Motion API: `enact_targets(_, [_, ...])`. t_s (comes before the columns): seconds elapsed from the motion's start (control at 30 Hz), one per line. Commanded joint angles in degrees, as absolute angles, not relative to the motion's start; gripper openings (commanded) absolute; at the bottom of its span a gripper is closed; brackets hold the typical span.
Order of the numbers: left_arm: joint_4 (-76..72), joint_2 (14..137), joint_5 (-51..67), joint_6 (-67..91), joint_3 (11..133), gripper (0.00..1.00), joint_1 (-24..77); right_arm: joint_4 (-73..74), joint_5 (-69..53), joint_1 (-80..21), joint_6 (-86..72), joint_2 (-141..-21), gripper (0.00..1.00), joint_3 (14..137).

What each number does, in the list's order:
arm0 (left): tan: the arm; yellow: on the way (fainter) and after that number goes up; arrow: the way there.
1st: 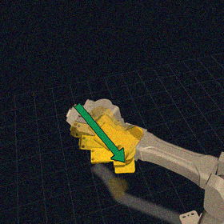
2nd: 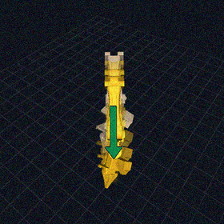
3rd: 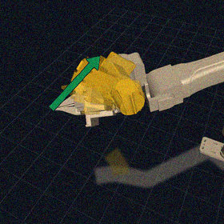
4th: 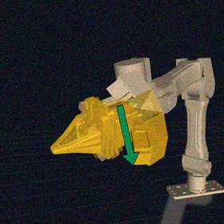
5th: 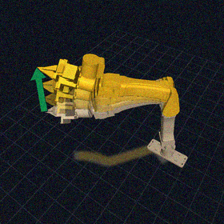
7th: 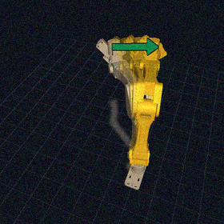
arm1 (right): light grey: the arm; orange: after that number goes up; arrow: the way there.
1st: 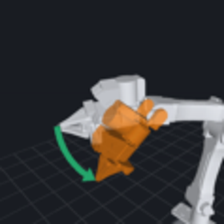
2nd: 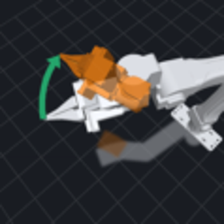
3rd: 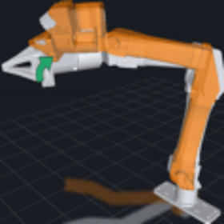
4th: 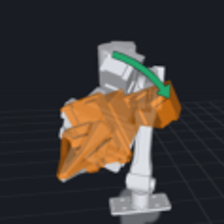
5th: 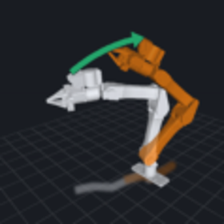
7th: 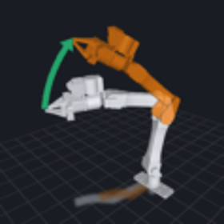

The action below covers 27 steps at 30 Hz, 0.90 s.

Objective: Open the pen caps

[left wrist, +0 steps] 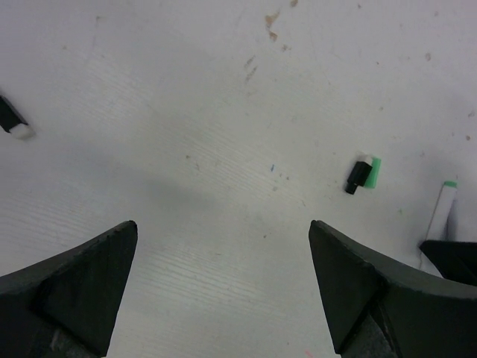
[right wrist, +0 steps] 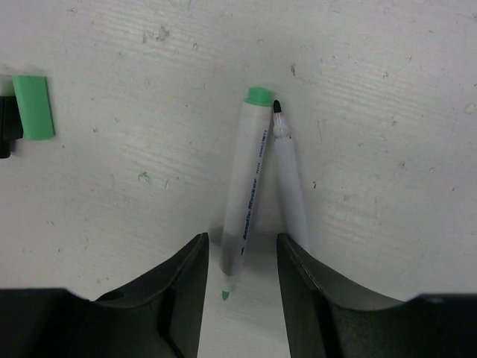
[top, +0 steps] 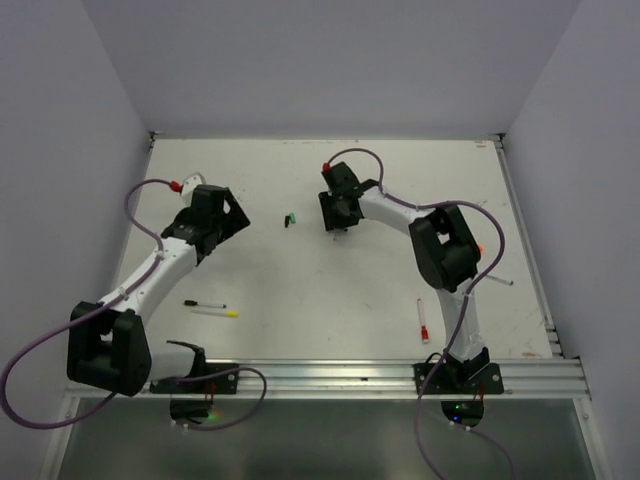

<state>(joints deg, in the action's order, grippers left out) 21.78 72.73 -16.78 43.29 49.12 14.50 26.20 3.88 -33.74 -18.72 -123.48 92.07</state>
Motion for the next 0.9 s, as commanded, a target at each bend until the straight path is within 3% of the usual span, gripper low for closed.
enact_targets(0.0, [22.2,75.1,-22.1,42.6,51.6,0.99,11.4,29.2,5.2,-33.9,-17.6,-118.9,0.46,94.3])
enact_targets(0.43, [21.4,87.4,-17.5,39.5,55.5,0.95,-7.3,27.9,0.3,-45.6,-21.2,-106.7,0.51,87.0])
enact_targets(0.67, [23.3,92.6,-17.6,41.0,60.7,0.91,-7.6,25.8,-1.8,-48.0,-21.4,-103.4,0.51,82.0])
enact_targets(0.87, [23.9,92.9,-20.6,44.1,57.8,0.90,-7.6,24.3,-1.7,-48.2,-21.4,-100.5,0.51,80.2])
